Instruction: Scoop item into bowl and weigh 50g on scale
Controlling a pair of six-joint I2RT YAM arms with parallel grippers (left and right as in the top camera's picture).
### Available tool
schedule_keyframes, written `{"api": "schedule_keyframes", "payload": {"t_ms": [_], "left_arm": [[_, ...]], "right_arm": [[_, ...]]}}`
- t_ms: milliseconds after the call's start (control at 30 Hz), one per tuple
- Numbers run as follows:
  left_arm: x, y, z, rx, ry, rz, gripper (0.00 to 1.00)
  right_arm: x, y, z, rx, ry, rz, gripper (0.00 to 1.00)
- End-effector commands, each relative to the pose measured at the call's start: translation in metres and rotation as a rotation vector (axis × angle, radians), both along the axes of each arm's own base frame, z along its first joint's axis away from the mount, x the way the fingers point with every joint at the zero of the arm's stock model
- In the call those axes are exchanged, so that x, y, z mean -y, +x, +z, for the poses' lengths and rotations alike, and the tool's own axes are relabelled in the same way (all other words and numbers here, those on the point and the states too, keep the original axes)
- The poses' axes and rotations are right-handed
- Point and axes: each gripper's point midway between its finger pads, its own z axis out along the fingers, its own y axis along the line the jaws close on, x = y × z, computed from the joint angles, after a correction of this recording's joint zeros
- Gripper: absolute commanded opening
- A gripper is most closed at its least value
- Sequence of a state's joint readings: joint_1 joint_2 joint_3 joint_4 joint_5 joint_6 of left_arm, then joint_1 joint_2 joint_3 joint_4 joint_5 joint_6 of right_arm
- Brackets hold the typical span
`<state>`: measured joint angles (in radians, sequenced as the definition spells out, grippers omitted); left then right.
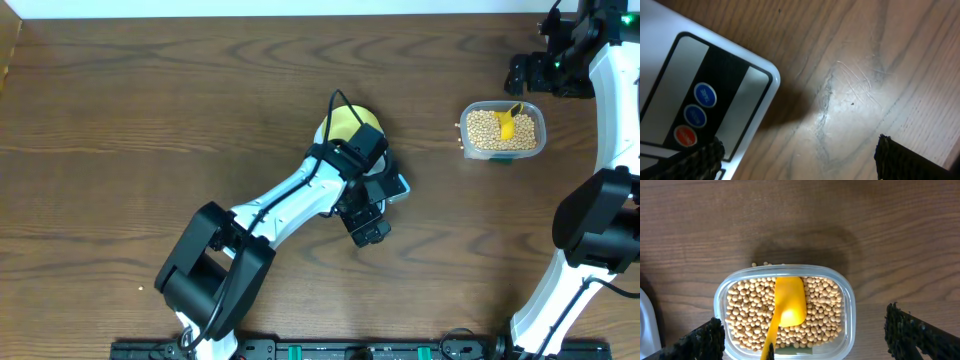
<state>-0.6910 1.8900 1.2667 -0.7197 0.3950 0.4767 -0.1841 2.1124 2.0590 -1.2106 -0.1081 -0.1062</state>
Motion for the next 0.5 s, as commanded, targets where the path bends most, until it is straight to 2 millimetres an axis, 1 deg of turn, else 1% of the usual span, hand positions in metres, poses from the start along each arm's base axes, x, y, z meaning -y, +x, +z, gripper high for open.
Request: {"api": "schedule_keyframes", "payload": {"t_ms": [0,467], "left_arm": [[0.0072,0.0049,0.0019,-0.001,-0.018,-0.02,0.98],[0.0072,0.0054,-0.0027,-0.015,-0.005,-0.02,0.98]], "right_arm": [[0.0003,0.0027,0.0034,0.011,-0.003,0.0,0.99],[0.0003,0.0027,0.0034,0.011,-0.003,0.0,0.99]]}}
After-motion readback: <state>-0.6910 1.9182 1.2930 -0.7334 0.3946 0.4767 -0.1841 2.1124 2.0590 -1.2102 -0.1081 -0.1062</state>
